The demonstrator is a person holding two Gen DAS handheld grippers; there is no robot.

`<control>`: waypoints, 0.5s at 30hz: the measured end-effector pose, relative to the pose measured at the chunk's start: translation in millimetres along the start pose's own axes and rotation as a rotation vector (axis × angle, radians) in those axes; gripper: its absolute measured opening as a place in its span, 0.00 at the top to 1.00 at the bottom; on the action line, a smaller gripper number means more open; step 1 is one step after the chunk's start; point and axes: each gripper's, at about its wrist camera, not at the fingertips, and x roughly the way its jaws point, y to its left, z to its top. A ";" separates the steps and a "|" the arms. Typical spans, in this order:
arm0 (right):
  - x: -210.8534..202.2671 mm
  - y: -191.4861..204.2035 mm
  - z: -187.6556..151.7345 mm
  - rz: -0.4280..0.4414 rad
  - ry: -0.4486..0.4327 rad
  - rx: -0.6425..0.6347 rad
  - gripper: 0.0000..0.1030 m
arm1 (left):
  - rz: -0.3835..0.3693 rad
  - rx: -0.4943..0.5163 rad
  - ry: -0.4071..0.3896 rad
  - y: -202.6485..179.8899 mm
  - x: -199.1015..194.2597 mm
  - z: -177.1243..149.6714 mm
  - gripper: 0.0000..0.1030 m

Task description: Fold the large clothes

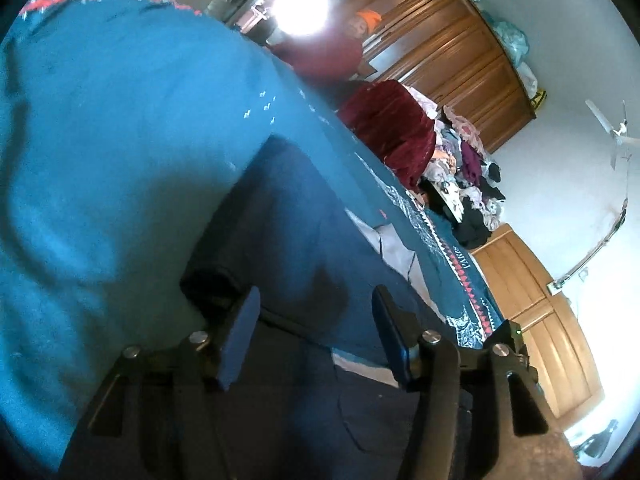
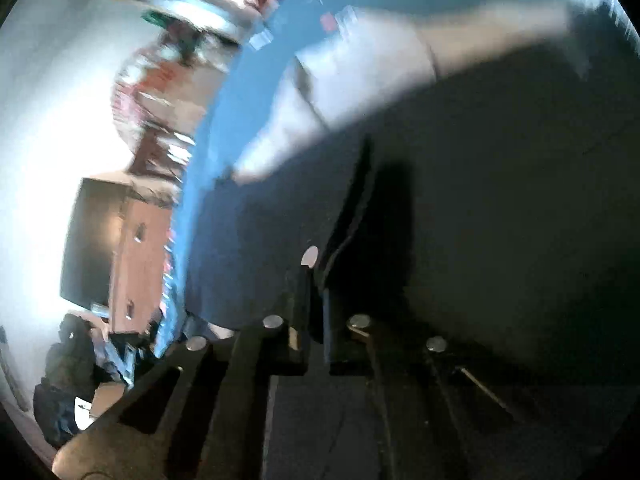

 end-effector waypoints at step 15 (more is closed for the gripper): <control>-84.0 -65.7 3.7 -0.176 -0.147 -0.002 0.98 | 0.299 0.254 0.037 -49.9 31.1 19.3 0.27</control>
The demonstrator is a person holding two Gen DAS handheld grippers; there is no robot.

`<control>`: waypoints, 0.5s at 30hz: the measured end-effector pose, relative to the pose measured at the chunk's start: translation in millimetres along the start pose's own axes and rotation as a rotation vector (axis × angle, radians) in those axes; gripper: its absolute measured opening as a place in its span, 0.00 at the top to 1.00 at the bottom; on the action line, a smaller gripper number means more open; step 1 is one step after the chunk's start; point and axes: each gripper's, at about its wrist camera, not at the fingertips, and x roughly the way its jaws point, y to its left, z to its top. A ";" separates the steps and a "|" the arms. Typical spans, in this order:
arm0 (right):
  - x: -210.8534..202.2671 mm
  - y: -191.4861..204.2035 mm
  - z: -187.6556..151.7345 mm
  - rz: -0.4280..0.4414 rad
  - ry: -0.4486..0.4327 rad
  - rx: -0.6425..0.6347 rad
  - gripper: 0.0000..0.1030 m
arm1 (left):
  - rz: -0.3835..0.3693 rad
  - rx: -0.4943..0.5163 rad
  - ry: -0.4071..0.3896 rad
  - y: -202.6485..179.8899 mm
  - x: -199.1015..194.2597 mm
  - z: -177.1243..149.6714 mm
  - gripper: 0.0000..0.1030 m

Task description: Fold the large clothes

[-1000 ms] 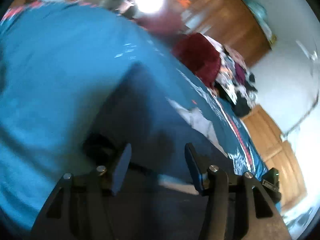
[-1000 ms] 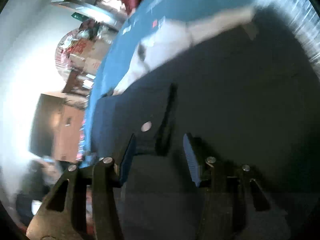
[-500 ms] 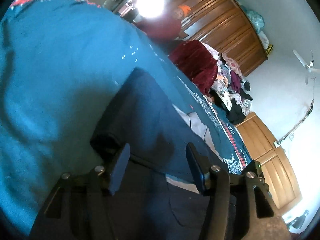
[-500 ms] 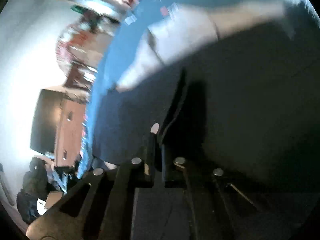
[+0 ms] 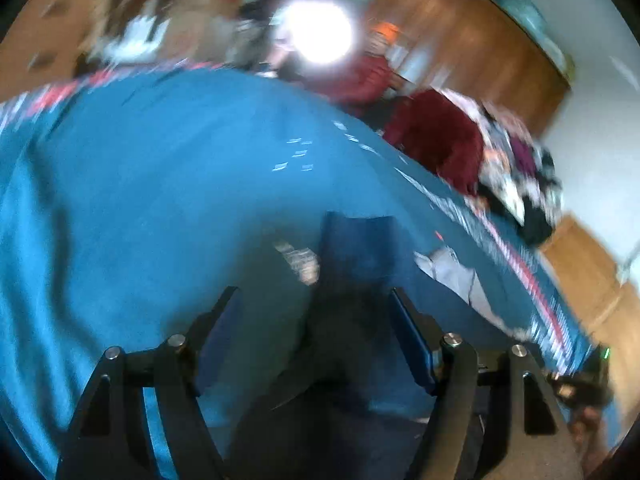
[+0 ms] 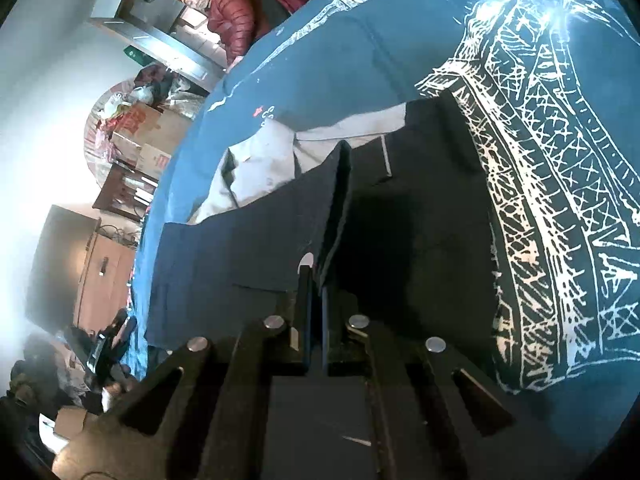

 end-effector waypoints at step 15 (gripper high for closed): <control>-13.2 -30.8 -12.6 -0.035 -0.036 -0.001 0.98 | 0.002 0.079 0.215 -46.9 84.2 32.9 0.27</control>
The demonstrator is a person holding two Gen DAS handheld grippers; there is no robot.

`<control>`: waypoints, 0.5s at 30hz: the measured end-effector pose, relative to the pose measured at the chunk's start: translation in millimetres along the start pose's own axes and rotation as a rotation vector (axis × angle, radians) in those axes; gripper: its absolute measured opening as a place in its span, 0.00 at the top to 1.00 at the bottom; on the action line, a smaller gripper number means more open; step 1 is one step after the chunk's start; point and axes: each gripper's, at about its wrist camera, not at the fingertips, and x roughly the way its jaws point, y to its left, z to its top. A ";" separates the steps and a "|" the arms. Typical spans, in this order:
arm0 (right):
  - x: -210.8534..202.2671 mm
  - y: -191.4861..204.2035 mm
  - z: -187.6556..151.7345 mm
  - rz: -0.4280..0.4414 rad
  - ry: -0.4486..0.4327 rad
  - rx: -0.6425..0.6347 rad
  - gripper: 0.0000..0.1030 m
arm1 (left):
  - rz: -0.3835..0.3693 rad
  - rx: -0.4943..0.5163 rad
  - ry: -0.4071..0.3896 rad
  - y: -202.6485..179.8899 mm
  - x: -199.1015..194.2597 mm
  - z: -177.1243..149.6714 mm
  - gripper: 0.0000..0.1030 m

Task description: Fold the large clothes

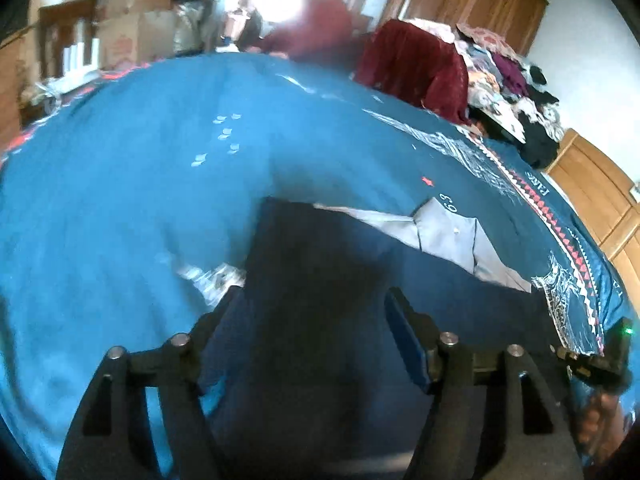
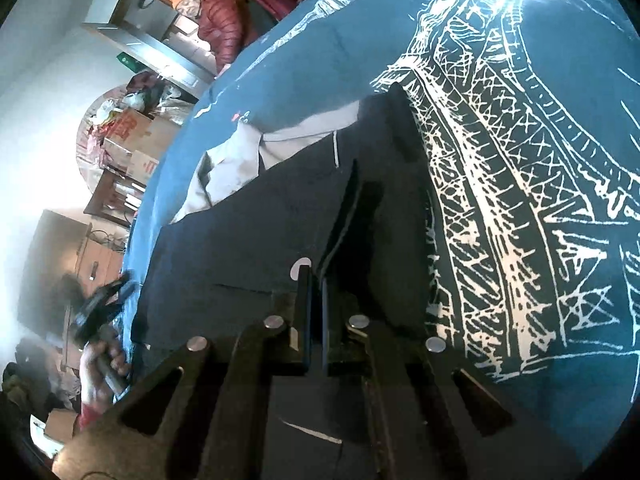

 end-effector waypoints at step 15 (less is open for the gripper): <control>17.7 -0.9 -18.0 -0.096 0.108 -0.100 1.00 | 0.034 0.024 0.104 56.2 -54.4 -83.8 0.30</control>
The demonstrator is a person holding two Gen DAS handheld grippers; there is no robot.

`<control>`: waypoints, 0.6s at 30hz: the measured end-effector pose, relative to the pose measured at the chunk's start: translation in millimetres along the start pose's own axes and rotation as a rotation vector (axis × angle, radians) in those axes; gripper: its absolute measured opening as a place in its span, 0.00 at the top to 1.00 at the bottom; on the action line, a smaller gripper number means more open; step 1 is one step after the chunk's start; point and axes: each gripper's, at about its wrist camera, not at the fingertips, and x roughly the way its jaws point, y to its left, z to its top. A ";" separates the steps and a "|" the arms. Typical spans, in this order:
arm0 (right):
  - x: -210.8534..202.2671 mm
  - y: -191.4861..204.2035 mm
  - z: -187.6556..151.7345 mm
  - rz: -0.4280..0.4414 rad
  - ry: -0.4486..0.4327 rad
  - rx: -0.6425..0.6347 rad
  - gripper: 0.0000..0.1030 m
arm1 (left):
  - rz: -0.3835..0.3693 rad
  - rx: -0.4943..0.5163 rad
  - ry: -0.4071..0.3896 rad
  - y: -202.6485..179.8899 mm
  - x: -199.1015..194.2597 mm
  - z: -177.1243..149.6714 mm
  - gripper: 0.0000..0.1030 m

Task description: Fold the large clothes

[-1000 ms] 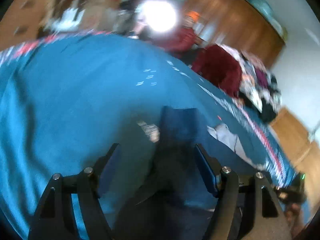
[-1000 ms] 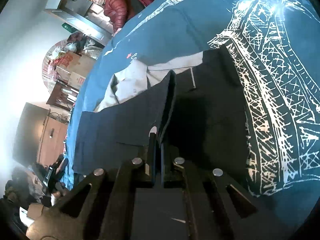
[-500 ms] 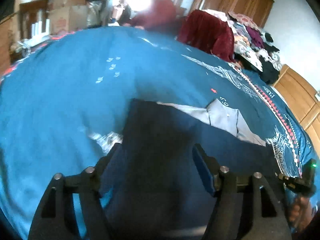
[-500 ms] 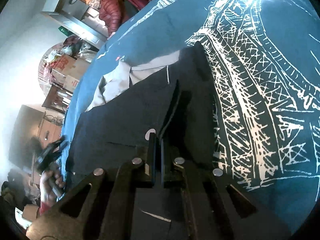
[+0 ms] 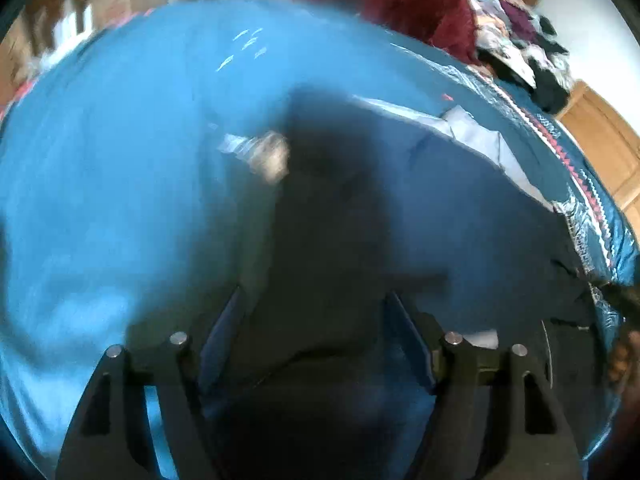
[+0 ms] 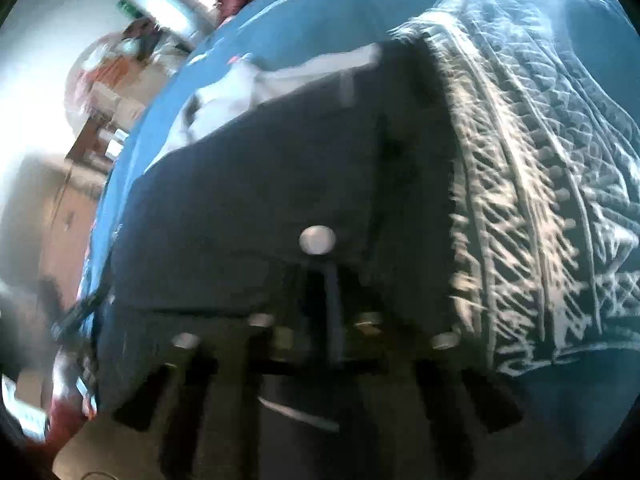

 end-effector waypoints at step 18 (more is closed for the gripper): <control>-158.6 -82.8 -216.5 0.211 0.135 0.306 0.52 | -0.223 -0.189 0.061 79.0 -131.1 -125.3 0.28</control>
